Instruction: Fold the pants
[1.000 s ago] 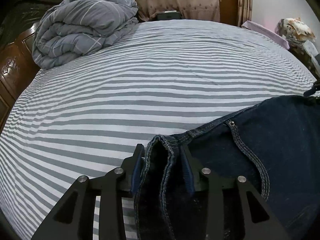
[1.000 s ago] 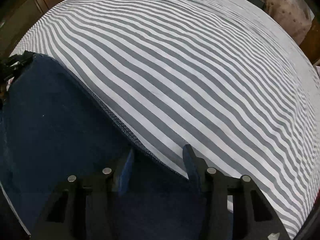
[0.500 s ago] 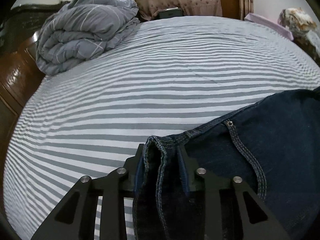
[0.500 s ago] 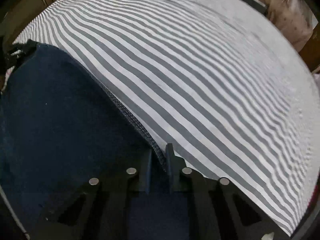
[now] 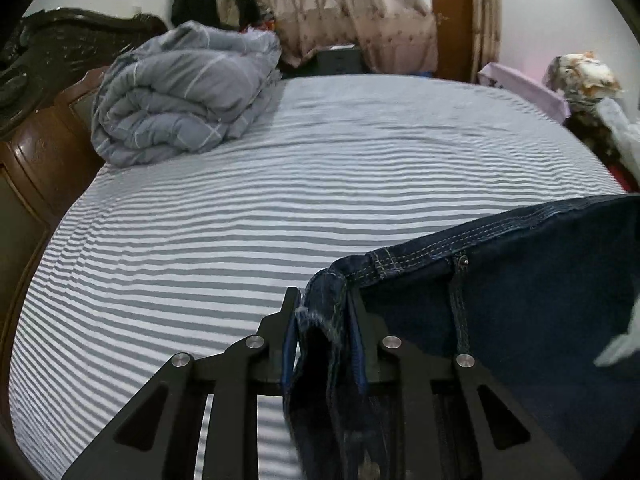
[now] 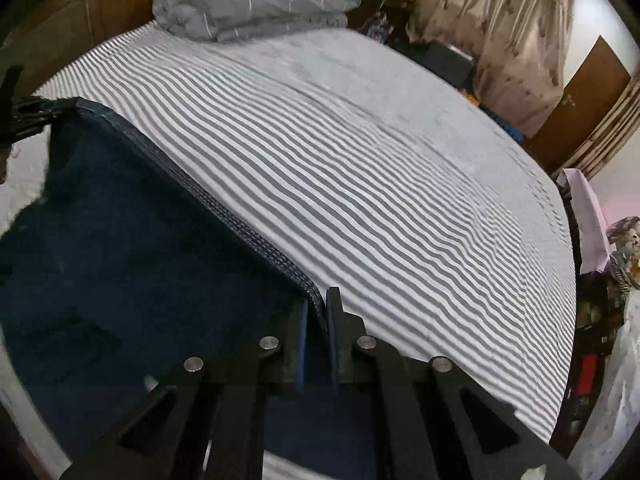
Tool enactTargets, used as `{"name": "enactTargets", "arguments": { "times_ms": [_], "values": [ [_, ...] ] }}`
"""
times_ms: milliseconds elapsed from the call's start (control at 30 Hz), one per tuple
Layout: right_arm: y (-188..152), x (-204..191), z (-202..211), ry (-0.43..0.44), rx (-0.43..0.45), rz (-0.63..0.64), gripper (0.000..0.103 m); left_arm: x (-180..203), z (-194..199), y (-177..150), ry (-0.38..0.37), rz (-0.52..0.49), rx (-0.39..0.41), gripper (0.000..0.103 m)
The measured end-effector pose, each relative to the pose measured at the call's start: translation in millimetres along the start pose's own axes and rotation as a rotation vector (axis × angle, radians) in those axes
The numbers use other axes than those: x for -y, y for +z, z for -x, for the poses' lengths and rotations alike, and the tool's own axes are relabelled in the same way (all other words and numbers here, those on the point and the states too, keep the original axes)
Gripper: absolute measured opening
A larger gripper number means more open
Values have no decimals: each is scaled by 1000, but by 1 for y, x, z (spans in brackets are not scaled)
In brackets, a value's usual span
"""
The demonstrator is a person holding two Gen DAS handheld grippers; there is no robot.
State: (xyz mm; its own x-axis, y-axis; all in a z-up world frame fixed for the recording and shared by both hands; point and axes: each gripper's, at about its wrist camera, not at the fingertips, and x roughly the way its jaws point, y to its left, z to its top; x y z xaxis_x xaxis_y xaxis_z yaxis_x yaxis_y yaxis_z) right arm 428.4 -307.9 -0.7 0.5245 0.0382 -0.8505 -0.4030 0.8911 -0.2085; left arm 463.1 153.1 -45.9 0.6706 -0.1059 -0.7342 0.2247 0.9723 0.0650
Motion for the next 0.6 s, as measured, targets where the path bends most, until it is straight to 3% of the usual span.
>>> {"name": "enactTargets", "arguments": {
  "times_ms": [167,333,600],
  "values": [
    [-26,-16,53,16,47,-17,6,-2,62,-26,-57,-73,30,24],
    [-80,-44,84,58,70,-45,6,2,113,-75,-97,-180,14,24],
    [-172,-109,79,142,-39,-71,6,26,136,-168,-99,-364,-88,24]
  ]
}}
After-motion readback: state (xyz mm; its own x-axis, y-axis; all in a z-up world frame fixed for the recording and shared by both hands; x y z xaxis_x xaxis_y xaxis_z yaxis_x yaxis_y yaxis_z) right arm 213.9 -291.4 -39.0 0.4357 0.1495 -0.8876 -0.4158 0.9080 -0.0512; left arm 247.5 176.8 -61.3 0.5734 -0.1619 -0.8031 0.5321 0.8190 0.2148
